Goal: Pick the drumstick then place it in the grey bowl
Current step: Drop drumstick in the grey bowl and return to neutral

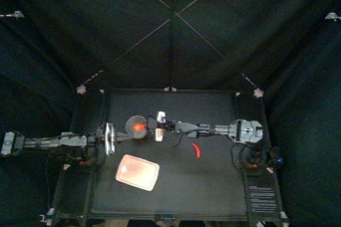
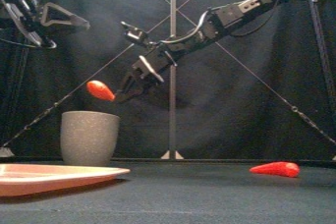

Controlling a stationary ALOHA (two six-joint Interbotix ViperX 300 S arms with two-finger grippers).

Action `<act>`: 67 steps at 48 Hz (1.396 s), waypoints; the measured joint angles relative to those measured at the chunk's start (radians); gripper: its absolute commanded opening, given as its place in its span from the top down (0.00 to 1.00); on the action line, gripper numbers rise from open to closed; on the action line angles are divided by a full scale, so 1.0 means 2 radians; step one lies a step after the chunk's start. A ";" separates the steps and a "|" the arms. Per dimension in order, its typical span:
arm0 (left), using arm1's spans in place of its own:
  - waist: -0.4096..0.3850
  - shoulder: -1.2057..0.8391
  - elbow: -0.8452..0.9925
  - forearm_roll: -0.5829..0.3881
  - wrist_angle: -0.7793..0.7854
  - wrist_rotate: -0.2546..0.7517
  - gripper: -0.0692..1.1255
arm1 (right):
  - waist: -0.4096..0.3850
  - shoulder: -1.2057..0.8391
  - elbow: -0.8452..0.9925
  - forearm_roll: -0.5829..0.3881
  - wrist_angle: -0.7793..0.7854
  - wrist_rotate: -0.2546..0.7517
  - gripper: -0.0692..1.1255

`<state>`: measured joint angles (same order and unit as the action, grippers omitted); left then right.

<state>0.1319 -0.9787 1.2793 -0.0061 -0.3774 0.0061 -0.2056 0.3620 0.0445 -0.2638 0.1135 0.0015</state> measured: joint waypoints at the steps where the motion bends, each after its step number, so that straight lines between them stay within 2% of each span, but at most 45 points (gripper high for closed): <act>1: 0.000 0.000 0.000 0.000 0.000 0.000 0.91 | 0.001 0.004 -0.006 0.000 0.003 -0.004 0.45; 11: 0.001 0.000 0.000 0.001 0.000 0.000 0.91 | 0.005 0.022 -0.043 -0.002 0.044 -0.002 0.24; 16: 0.001 -0.001 0.000 0.001 -0.001 0.000 0.91 | 0.003 0.022 -0.044 -0.002 0.047 0.005 0.18; 30: 0.001 -0.001 0.001 0.000 -0.001 0.000 0.91 | -0.002 0.005 0.003 0.028 0.001 0.006 0.18; 44: 0.001 0.000 0.002 0.000 -0.001 -0.001 0.91 | 0.000 -0.126 0.174 0.074 -0.153 0.005 0.18; 56: 0.001 0.000 0.004 0.001 -0.001 0.000 0.91 | 0.025 -0.226 0.317 0.120 -0.286 0.005 0.18; 67: 0.002 0.000 0.004 0.001 -0.001 -0.001 0.91 | 0.038 -0.292 0.396 0.130 -0.328 0.000 0.18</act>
<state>0.1350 -0.9787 1.2870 -0.0046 -0.3789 0.0046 -0.1289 -0.2224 0.8360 -0.0046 -0.5430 0.0015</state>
